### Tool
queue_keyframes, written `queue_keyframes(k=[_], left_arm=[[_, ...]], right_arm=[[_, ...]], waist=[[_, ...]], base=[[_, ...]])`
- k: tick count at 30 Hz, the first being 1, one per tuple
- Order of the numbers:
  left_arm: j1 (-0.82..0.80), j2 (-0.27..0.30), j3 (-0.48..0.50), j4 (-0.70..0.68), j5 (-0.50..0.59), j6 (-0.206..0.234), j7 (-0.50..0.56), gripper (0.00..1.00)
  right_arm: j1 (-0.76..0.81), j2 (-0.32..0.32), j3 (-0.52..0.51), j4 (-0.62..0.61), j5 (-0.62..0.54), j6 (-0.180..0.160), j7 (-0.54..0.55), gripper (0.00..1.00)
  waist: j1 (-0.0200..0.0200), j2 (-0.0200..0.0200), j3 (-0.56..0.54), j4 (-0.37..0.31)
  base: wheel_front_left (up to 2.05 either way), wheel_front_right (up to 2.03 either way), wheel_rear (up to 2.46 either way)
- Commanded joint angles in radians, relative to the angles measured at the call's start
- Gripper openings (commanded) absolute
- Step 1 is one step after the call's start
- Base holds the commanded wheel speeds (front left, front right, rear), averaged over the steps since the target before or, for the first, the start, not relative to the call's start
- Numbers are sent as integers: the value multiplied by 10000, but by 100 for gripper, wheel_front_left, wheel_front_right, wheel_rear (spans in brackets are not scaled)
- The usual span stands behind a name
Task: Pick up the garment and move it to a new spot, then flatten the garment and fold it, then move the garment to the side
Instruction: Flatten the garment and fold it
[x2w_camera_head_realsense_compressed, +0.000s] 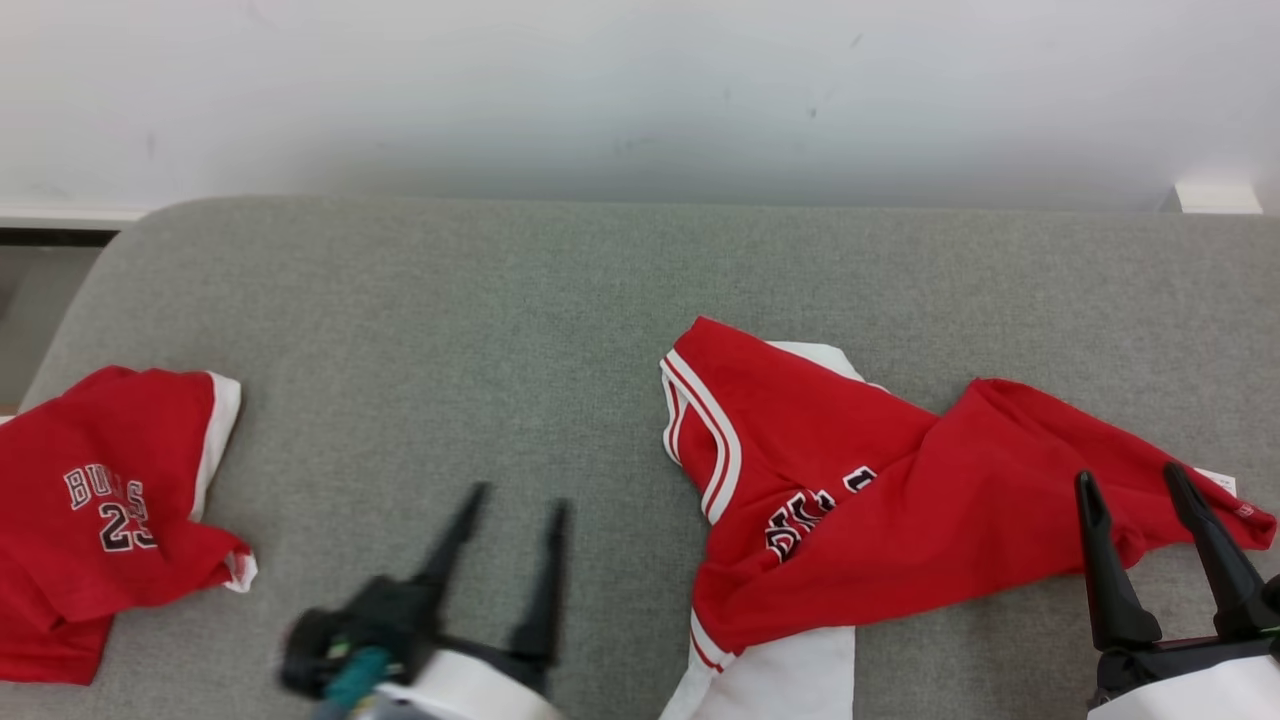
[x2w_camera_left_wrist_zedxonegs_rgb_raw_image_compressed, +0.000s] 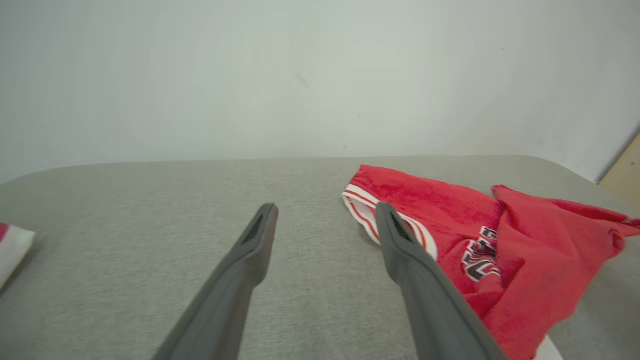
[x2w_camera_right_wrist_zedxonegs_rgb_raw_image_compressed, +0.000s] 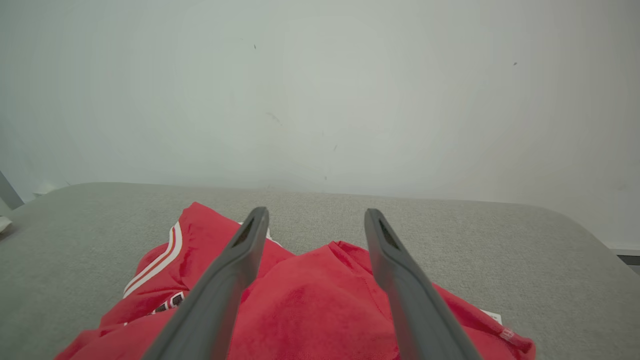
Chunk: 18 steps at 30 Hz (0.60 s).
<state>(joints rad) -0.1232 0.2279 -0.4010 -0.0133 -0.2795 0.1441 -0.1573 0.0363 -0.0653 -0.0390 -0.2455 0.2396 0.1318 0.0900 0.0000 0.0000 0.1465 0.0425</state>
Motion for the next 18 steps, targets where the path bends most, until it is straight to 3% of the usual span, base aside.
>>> queue_keyframes(k=[1, 7, 15, 16, 17, 18], left_arm=[[-163, -115, -192, -4, 0, -155, 121, 100], [-946, -852, -1700, 1042, -233, -1202, 1293, 100], [-1434, -1347, -2090, 3005, -947, -1697, 2209, 100], [-1496, -1378, -2074, 3107, -973, -1752, 2207, 72], [-1617, -1371, -2053, 3194, -932, -1757, 2146, 6], [-1675, -1368, -2035, 3300, -951, -1777, 2104, 0]], right_arm=[[-104, -7, -21, -49, 33, -22, -29, 100], [-326, 8, 46, 49, 59, -22, -22, 100], [-340, 61, -41, 297, 109, -22, -8, 100], [-352, 65, -68, 297, 113, -22, -32, 100], [-364, 72, -83, 308, 122, -22, -42, 100], [-369, 79, -103, 328, 119, -22, -47, 100]], waist=[[0, 0, 118, 11], [0, 0, 489, -164], [0, 0, 668, -515], [0, 0, 681, -537], [0, 0, 693, -566], [0, 0, 700, -593]], base=[[0, 0, 0], [0, 0, 0], [0, 0, 0], [0, 0, 0], [0, 0, 0], [0, 0, 0]])
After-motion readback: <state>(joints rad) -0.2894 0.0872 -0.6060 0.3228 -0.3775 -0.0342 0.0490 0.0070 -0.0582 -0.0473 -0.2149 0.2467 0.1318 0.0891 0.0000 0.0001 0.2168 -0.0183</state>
